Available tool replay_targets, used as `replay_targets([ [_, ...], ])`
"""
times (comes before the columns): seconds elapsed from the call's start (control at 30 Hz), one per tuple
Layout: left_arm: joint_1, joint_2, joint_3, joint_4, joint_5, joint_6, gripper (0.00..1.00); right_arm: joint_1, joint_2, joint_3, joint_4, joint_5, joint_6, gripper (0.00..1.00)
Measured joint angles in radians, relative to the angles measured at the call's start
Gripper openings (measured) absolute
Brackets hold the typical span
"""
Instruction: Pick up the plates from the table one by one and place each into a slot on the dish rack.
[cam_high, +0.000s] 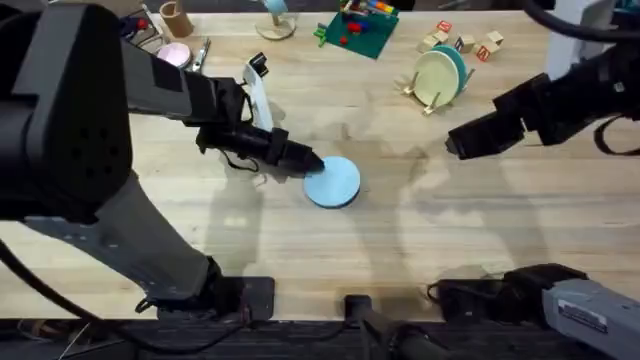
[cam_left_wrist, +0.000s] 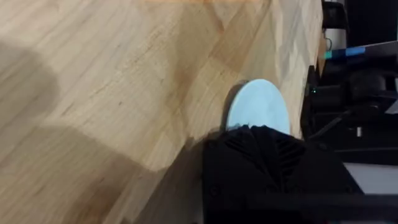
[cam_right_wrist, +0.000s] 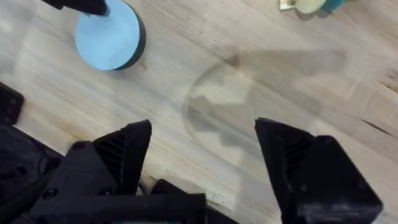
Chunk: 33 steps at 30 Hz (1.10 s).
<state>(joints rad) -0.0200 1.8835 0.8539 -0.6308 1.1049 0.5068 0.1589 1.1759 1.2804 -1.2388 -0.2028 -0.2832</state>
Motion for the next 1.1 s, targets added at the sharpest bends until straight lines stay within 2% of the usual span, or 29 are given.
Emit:
replay_targets([
  [0.5,-0.004,0.0,0.016,-0.019,-0.025,-0.014,0.039,0.0,0.0,0.0,0.0,0.0,0.0,0.996],
  [1.1,-0.038,0.0,0.083,-0.095,-0.14,-0.015,0.039,0.0,0.0,0.0,0.0,0.015,0.0,0.996],
])
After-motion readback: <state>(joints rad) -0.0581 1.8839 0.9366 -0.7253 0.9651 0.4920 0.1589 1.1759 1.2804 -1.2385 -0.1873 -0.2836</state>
